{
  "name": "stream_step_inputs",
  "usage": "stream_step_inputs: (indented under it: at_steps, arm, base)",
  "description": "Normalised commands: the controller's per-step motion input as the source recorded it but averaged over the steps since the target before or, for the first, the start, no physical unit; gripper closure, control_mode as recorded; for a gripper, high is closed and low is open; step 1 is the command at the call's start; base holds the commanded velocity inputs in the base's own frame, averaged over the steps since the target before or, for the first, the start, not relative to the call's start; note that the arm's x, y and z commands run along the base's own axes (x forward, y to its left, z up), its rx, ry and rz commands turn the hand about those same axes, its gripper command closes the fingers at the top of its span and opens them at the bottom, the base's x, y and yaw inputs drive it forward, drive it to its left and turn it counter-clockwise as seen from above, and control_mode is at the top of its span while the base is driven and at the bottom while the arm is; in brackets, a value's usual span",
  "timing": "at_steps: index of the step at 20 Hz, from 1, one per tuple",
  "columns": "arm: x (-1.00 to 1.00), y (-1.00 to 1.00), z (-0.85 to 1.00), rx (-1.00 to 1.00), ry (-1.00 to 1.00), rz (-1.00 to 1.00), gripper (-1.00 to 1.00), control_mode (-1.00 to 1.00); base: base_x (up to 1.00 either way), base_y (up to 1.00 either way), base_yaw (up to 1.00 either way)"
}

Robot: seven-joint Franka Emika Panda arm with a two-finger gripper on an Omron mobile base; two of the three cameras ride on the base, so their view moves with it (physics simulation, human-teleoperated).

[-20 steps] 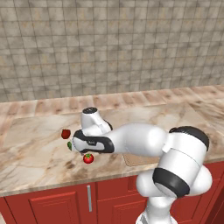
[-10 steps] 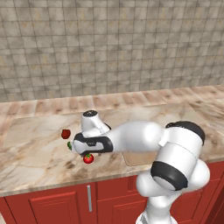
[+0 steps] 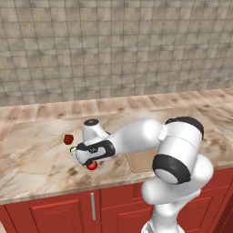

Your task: Place the avocado, onion, tomato, and bell pepper on the cutting board.

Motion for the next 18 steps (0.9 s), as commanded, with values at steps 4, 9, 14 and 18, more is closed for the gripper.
stream_step_inputs:
  at_steps: [4, 9, 14, 18]
  arm:
    - [0.01, 0.01, -0.06, 0.00, 0.00, 0.00, -1.00, -1.00]
    - [0.00, 0.00, 0.00, 0.00, 0.00, 0.00, 1.00, -1.00]
    - [0.00, -0.06, 0.36, 0.03, -0.01, -0.04, 1.00, -1.00]
    - [0.00, -0.23, 0.75, 0.00, -0.02, -0.13, 1.00, -1.00]
  base:
    - [0.00, 0.00, 0.00]
    - [0.00, 0.00, 0.00]
    - [0.00, 0.00, 0.00]
    - [0.00, 0.00, 0.00]
